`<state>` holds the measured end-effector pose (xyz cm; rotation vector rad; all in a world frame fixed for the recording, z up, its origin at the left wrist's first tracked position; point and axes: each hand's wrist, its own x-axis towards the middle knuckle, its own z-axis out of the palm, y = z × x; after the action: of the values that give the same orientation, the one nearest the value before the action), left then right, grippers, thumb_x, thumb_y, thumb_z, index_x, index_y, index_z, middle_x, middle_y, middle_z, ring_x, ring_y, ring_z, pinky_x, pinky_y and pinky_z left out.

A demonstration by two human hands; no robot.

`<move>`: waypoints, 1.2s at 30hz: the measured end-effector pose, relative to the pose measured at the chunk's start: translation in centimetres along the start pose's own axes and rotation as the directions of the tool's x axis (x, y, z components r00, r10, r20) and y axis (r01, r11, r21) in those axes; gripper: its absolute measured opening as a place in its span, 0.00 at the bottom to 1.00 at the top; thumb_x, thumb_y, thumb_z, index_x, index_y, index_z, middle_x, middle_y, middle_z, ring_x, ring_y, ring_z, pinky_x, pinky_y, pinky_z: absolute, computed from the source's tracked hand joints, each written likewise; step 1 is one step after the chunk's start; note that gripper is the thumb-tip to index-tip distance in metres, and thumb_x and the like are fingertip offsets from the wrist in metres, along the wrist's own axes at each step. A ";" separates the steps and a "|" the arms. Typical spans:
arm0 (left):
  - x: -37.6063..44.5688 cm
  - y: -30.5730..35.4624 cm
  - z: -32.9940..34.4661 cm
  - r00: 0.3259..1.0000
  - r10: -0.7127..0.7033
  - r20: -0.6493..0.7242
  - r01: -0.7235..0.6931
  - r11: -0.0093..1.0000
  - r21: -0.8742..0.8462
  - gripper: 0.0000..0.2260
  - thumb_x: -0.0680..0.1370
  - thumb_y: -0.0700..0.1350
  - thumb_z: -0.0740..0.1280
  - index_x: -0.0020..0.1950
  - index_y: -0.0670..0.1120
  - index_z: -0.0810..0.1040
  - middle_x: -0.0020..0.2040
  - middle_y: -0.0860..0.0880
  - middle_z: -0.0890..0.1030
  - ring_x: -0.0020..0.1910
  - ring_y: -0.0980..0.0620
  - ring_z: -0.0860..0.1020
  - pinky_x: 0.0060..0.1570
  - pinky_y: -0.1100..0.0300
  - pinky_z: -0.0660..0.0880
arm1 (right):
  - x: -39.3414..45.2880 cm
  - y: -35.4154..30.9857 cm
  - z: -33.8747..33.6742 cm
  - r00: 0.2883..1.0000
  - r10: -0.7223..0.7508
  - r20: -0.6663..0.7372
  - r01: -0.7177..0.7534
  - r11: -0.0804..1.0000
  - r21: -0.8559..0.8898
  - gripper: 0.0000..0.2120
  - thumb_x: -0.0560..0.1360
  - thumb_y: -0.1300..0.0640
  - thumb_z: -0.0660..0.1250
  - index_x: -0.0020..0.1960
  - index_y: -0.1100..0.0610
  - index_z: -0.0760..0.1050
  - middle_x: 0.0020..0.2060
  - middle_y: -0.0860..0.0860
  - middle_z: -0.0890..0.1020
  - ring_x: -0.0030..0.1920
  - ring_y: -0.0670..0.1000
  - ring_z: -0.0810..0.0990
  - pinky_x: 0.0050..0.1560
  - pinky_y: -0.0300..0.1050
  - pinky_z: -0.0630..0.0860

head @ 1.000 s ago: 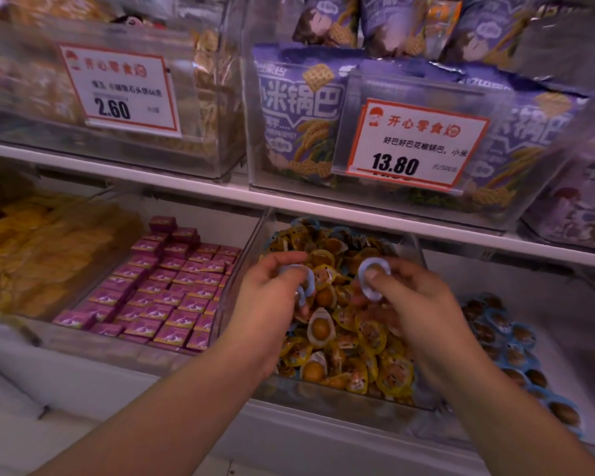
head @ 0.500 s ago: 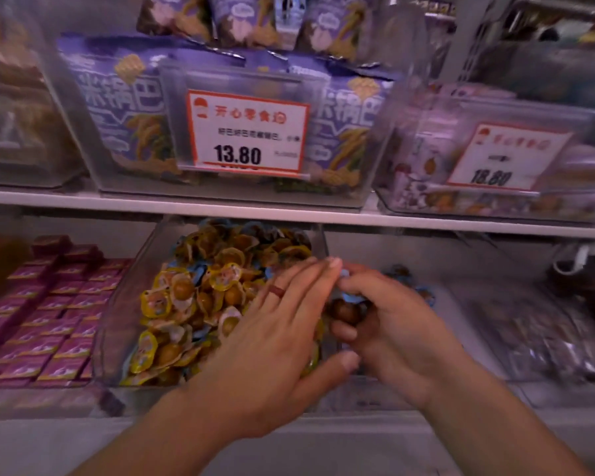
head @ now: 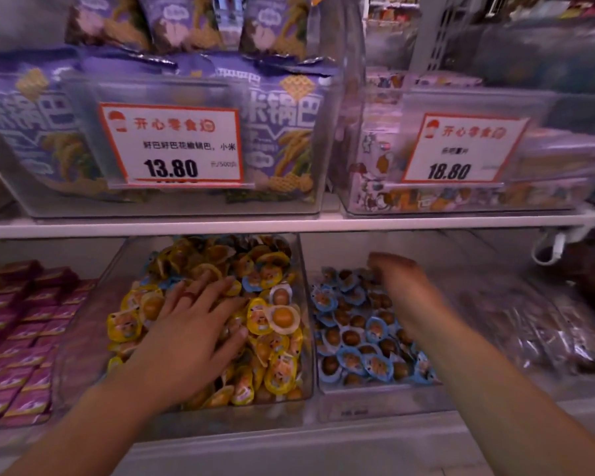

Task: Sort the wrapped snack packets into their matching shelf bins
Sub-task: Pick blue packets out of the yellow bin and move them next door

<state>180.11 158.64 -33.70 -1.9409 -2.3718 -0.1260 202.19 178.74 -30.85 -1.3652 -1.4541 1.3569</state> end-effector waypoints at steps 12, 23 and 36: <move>-4.9 -1.0 -2.4 0.993 0.115 -0.017 -0.116 0.968 -0.221 0.20 0.79 0.67 0.53 0.64 0.63 0.75 0.64 0.64 0.74 0.60 0.58 0.75 0.70 0.54 0.62 | -6.8 -1.8 6.8 0.596 -0.667 0.447 0.795 0.413 -0.444 0.18 0.72 0.51 0.61 0.59 0.53 0.80 0.52 0.50 0.83 0.55 0.51 0.78 0.62 0.43 0.71; -4.9 -3.2 -1.9 0.988 0.007 -0.155 -0.034 0.984 -0.177 0.15 0.77 0.60 0.57 0.36 0.54 0.73 0.43 0.56 0.77 0.46 0.54 0.77 0.65 0.49 0.67 | -4.7 -1.9 13.2 0.726 -0.205 0.656 0.650 -0.106 -0.753 0.31 0.79 0.41 0.52 0.78 0.51 0.55 0.73 0.54 0.68 0.72 0.62 0.64 0.73 0.62 0.56; -2.7 -2.2 -0.3 0.965 -0.257 -0.057 0.256 0.966 -0.036 0.26 0.80 0.62 0.46 0.74 0.53 0.64 0.75 0.45 0.66 0.74 0.42 0.63 0.74 0.45 0.55 | -6.0 -1.8 13.7 0.670 -0.453 0.588 0.706 0.145 -0.693 0.15 0.74 0.49 0.64 0.60 0.46 0.75 0.52 0.51 0.82 0.56 0.56 0.78 0.51 0.49 0.74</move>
<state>178.46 155.51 -33.73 -1.6055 -2.5821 -0.2317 189.79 170.16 -30.82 -0.8775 -2.7558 0.0622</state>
